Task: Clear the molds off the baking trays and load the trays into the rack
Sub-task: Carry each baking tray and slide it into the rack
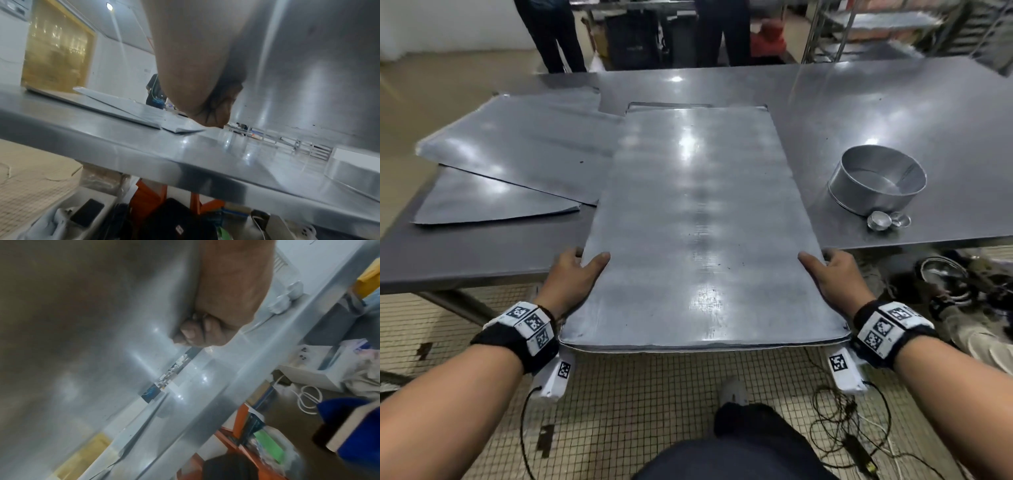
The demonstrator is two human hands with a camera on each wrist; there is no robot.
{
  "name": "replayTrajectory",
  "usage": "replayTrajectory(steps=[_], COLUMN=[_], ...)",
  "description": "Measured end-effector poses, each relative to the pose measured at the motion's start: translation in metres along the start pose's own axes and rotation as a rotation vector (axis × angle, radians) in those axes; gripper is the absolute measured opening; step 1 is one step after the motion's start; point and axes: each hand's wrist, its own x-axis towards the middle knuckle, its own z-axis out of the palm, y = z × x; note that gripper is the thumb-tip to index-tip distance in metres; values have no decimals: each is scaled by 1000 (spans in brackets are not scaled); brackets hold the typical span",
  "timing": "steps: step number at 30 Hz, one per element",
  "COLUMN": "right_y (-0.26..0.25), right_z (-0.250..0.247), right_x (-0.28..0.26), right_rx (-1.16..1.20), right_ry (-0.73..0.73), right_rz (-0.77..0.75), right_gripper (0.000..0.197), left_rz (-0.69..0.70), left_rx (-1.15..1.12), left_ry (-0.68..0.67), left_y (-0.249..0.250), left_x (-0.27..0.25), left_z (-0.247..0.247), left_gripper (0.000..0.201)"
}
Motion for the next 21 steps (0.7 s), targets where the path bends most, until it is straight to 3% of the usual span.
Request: replayTrajectory(steps=[5, 9, 12, 16, 19, 21], right_y=[-46, -88, -105, -143, -175, -193], right_z=[18, 45, 74, 114, 142, 160], right_x=[0, 5, 22, 36, 39, 42], right_rx=[-129, -239, -138, -107, -71, -40], right_ry=[-57, -138, -197, -296, -391, -463], right_rz=[-123, -196, -263, -351, -432, -460], right_gripper=[39, 35, 59, 35, 25, 23], left_rz=[48, 53, 34, -30, -48, -73], left_rx=[17, 71, 56, -8, -69, -99], left_ry=[144, 265, 349, 480, 562, 638], left_y=[7, 10, 3, 5, 3, 0], left_x=[-15, -35, -52, -90, -124, -144], left_z=[-51, -97, -131, -162, -183, -193], left_gripper=[63, 44, 53, 47, 62, 61])
